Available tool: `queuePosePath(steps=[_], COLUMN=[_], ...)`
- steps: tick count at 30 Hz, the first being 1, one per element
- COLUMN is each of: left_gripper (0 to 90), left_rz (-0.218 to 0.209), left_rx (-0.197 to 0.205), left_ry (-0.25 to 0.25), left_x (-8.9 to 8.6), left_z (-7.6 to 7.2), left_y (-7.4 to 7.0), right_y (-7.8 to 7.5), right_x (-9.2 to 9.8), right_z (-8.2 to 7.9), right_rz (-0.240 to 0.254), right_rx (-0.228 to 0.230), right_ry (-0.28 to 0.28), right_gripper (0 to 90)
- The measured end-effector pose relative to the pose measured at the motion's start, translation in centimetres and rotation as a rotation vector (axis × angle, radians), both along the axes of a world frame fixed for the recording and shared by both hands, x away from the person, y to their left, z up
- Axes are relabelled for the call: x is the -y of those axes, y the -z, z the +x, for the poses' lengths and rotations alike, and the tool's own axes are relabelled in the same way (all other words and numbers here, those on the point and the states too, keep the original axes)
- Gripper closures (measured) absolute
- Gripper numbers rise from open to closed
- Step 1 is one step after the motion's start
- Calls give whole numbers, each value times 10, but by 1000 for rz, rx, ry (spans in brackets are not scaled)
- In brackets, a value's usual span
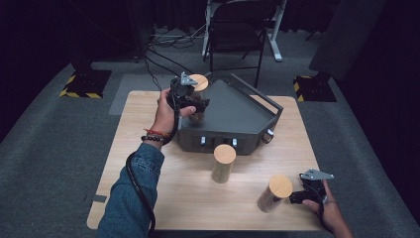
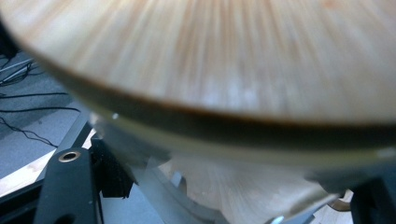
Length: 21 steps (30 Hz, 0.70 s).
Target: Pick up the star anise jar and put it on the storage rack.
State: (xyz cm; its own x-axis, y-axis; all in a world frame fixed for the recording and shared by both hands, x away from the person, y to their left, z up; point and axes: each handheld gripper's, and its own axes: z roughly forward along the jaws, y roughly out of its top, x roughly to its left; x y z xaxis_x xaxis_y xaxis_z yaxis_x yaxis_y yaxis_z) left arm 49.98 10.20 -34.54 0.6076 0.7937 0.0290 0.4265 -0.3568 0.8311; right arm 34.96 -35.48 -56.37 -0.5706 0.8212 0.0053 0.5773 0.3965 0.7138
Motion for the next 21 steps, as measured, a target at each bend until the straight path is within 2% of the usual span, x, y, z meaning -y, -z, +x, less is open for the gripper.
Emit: queuePosePath(steps=[5, 8, 21], left_gripper=[247, 247, 246], left_rz=[9, -6, 19], left_rx=[-11, -21, -39], left_ry=[-1, 2, -25], left_x=[5, 6, 9], left_z=[5, 8, 15], left_y=[5, 8, 21], right_y=[0, 0, 0], right_x=[0, 0, 0], right_z=[0, 0, 0], right_rz=[0, 0, 1], right_rx=[0, 0, -1], right_ry=[0, 0, 0], right_gripper=[0, 0, 0])
